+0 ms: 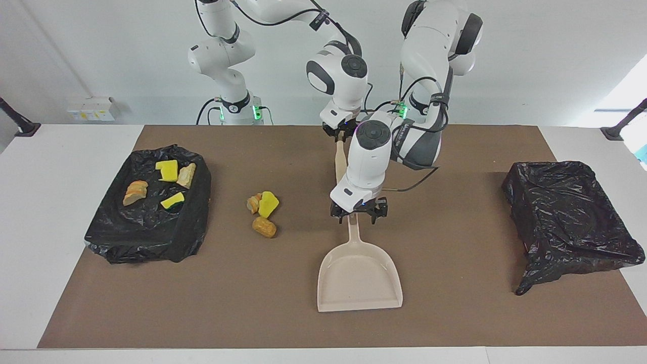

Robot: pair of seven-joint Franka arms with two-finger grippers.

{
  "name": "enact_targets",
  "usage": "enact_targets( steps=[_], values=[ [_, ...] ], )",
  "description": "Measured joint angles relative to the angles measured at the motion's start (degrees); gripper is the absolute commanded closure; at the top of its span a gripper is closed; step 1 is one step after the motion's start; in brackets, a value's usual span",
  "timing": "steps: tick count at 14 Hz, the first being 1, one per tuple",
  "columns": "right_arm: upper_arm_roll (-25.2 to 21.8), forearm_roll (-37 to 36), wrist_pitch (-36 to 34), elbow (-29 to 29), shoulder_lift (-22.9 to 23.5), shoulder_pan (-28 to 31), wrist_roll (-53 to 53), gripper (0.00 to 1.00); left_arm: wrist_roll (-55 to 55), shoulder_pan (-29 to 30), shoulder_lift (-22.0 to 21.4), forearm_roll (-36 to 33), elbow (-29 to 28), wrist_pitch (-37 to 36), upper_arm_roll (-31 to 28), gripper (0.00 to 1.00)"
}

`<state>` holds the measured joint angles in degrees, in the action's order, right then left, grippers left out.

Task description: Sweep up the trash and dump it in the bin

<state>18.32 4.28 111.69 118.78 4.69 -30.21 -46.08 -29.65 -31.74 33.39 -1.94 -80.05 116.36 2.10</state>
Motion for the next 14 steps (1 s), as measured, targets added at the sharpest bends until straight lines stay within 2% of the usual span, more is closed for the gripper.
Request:
enact_targets(
  steps=[3, 6, 8, 9, 11, 12, 14],
  values=[
    [-0.13, -0.27, -9.62, 0.20, -6.13, 6.21, 7.64, 1.00, -0.09, -0.06, 0.31, 0.00, 0.13, 0.34, -0.06, 0.48],
    [-0.29, -2.87, -15.62, 0.44, -10.65, 14.35, 16.30, 1.00, -0.09, -0.06, 0.30, 0.00, 0.14, 0.49, -0.12, 0.50],
    [-0.43, -7.34, -16.26, 0.79, -11.80, 19.68, 20.94, 1.00, -0.10, -0.08, 0.31, 0.00, -0.07, 0.49, -0.11, 0.56],
    [-0.46, -9.60, -15.79, 1.06, -11.68, 21.94, 23.42, 1.00, -0.10, -0.09, 0.31, 0.00, -0.15, 0.50, -0.10, 0.66],
    [-0.45, -13.86, -11.85, 2.26, -11.14, 26.48, 27.94, 1.00, -0.12, -0.10, 0.31, 0.00, -0.35, 0.49, -0.11, 0.94],
    [-0.47, -15.38, -8.47, 3.46, -10.78, 29.49, 30.20, 1.00, -0.10, -0.11, 0.31, 0.00, -0.46, 0.50, -0.11, 1.00],
    [-0.54, -16.57, -2.01, 5.77, -10.25, 33.72, 32.86, 1.00, -0.10, -0.10, 0.30, 0.00, -0.47, 0.50, -0.13, 1.00]
  ],
)
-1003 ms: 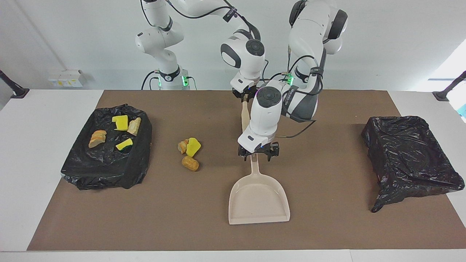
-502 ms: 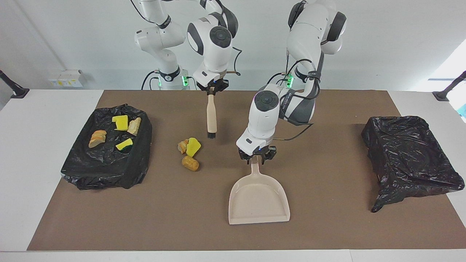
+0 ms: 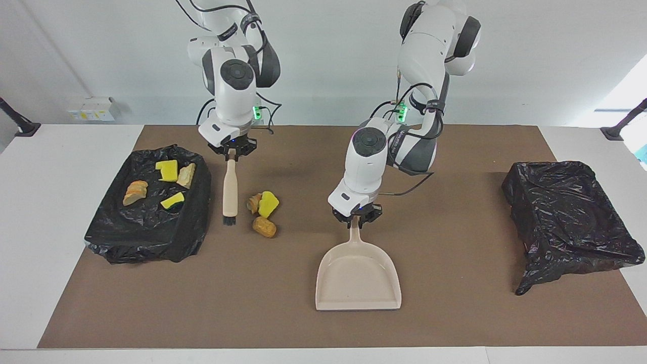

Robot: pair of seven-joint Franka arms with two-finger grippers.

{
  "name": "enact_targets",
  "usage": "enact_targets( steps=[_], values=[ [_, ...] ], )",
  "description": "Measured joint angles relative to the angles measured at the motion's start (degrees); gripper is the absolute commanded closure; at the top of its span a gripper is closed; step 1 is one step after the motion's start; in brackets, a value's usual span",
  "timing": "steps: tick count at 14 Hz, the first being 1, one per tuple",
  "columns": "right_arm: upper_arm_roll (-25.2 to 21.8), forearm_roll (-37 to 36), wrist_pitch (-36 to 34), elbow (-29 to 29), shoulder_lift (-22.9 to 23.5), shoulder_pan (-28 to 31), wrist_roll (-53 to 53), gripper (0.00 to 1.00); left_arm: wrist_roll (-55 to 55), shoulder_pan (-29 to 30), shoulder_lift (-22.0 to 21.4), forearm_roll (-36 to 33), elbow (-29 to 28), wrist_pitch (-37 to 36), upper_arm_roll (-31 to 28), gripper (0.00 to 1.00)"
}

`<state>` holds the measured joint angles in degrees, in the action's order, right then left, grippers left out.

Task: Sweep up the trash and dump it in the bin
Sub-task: 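Sweep the remaining trash toward the dustpan with the right gripper's brush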

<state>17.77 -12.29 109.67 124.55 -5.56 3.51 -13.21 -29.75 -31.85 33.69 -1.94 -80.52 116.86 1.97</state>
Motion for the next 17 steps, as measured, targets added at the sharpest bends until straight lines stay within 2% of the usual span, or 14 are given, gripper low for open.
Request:
enact_targets(
  steps=[4, 7, 11, 14, 17],
  values=[
    [0.14, -0.28, 12.42, 5.71, 1.47, 1.90, 1.15, 1.00, 4.68, 0.30, -0.79, -0.03, 0.18, -2.61, -0.97, 1.00],
    [0.75, -0.29, 14.46, 7.34, 3.45, 1.71, 1.15, 1.00, 12.37, 3.02, -3.47, -0.04, 0.35, -7.24, -1.49, 1.00],
    [1.14, 1.68, 15.14, 7.36, 5.74, -2.02, 1.01, 1.00, 32.78, 6.94, -6.33, -0.94, 1.44, -15.51, -1.76, 1.00],
    [1.21, 7.18, 16.97, 6.91, 7.26, -6.84, -0.22, 1.00, 47.22, 8.72, -6.60, -1.64, 2.04, -16.49, -1.83, 1.00],
    [1.28, 10.57, 17.39, 3.86, 9.48, -10.44, -4.75, 1.00, 64.46, 8.88, -6.81, -3.59, 2.29, -16.48, -1.24, 1.00]
  ],
)
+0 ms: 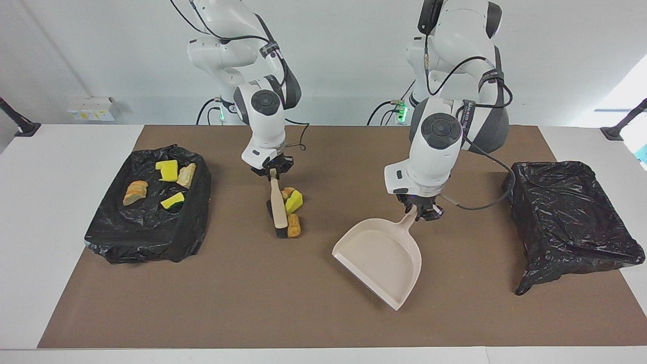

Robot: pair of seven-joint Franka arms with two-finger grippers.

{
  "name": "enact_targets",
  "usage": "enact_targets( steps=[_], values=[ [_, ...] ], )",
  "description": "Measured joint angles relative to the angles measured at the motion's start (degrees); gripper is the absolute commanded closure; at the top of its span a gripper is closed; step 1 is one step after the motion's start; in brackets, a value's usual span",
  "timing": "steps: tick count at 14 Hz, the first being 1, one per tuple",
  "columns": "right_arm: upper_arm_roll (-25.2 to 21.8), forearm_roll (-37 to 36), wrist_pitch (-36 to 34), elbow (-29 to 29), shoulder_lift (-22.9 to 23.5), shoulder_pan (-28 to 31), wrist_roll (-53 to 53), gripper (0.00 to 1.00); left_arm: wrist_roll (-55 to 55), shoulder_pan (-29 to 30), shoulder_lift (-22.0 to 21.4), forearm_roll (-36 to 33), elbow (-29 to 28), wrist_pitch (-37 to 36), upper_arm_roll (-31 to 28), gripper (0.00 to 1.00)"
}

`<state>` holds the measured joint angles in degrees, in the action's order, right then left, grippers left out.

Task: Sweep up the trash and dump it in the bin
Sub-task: 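Sweep the remaining trash toward the dustpan with the right gripper's brush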

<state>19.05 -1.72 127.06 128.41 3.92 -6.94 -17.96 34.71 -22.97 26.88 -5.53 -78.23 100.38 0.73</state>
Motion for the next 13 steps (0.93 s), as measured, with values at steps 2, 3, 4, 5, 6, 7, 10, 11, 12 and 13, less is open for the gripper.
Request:
enact_targets(
  steps=[2, 3, 4, 5, 6, 7, 10, 11, 12, 13],
  values=[
    [-0.02, 1.97, -0.80, -2.57, 1.37, -1.53, -1.13, 1.00, 13.31, -0.05, -0.24, -0.13, -0.11, -0.01, 0.28, 1.00],
    [-0.08, 2.05, -1.98, -3.52, 1.65, -1.77, -2.09, 1.00, 18.83, -0.04, -0.48, -0.18, -0.51, -0.06, 0.26, 1.00],
    [-0.35, 2.06, -3.38, -4.27, 1.52, -1.51, -2.85, 1.00, 22.89, -0.03, -0.93, -0.24, -1.38, -0.10, 0.26, 1.00],
    [-0.70, 2.05, -5.13, -5.00, 0.86, -0.59, -3.04, 1.00, 25.96, -0.03, -1.53, -0.31, -2.77, -0.10, 0.27, 1.00],
    [-0.92, 1.96, -7.42, -5.64, -0.33, 0.94, -3.04, 1.00, 28.38, -0.04, -2.43, -0.41, -4.75, 0.12, 0.29, 1.00],
    [-1.04, 1.40, -10.58, -6.11, -2.20, 2.85, -2.99, 1.00, 30.15, -0.06, -3.79, -0.58, -7.74, 1.25, 0.38, 1.00],
    [-1.06, -1.52, -16.59, -4.31, -7.40, 5.05, -2.71, 1.00, 31.10, -1.01, -8.99, -0.94, -19.65, 10.80, 0.67, 1.00],
    [-0.78, -1.75, -16.86, -2.46, -8.63, 4.67, -2.71, 1.00, 30.72, -1.38, -10.52, -0.95, -23.01, 13.37, 0.73, 1.00],
    [-0.58, -1.78, -16.79, -0.46, -9.28, 3.81, -2.73, 1.00, 30.03, -1.63, -11.65, -0.95, -25.29, 14.95, 0.74, 1.00],
    [-0.42, -1.79, -16.51, 1.30, -9.35, 2.63, -2.96, 1.00, 29.08, -1.85, -12.37, -0.95, -26.70, 16.18, 0.74, 1.00]
  ],
)
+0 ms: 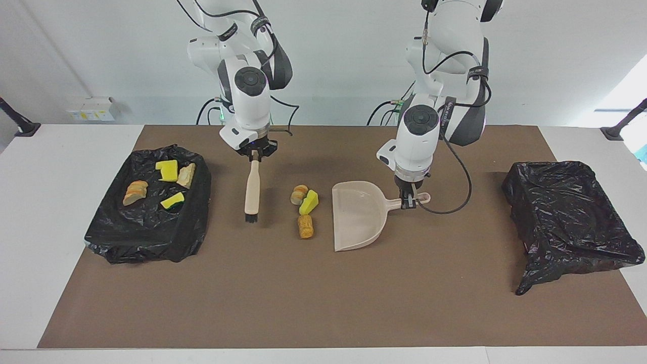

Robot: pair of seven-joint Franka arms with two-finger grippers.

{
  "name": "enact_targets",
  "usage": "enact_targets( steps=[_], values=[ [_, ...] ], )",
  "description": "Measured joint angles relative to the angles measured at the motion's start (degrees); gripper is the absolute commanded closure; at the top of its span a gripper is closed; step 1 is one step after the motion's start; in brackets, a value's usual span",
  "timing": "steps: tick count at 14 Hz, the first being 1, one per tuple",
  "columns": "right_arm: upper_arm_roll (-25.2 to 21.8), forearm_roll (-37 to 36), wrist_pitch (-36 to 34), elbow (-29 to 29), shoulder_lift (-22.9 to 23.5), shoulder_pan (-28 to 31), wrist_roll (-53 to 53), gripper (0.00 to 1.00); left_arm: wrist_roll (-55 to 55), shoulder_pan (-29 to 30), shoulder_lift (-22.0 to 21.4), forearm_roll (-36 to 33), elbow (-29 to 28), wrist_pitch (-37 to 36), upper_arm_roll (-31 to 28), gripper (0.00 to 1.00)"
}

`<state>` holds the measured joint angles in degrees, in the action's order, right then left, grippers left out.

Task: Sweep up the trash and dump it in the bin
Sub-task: 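Sweep the remaining trash toward the dustpan with the right gripper's brush, then lift the loaded dustpan with the left gripper while the right gripper withdraws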

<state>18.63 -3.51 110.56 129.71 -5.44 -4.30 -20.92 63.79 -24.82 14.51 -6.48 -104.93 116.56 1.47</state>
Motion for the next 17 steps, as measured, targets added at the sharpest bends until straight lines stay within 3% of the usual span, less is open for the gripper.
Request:
enact_targets(
  steps=[4, 7, 11, 14, 17],
  values=[
    [0.37, 0.41, 7.88, 2.34, 3.78, -4.09, -1.52, 1.00, -3.40, -0.83, -0.65, -0.01, -3.30, 4.31, 0.05, 1.00],
    [0.41, 3.70, 14.09, -0.09, 9.51, -8.14, -5.54, 1.00, -4.96, -1.02, -1.10, -0.01, -4.69, 5.14, 0.05, 1.00],
    [0.37, 14.86, 15.48, -10.17, 15.29, -11.63, -7.21, 1.00, -5.88, -1.38, -2.02, -0.17, -6.04, 6.24, 0.05, 1.00],
    [0.38, 17.25, 16.57, -17.16, 18.01, -12.40, -11.15, 1.00, -5.97, -1.39, -2.21, -0.18, -6.63, 6.77, 0.05, 1.00],
    [-0.36, 16.42, 9.04, -20.98, 16.81, -11.06, -11.06, 1.00, -6.09, -1.40, -2.39, -0.18, -6.92, 7.08, 0.04, 1.00]
  ],
)
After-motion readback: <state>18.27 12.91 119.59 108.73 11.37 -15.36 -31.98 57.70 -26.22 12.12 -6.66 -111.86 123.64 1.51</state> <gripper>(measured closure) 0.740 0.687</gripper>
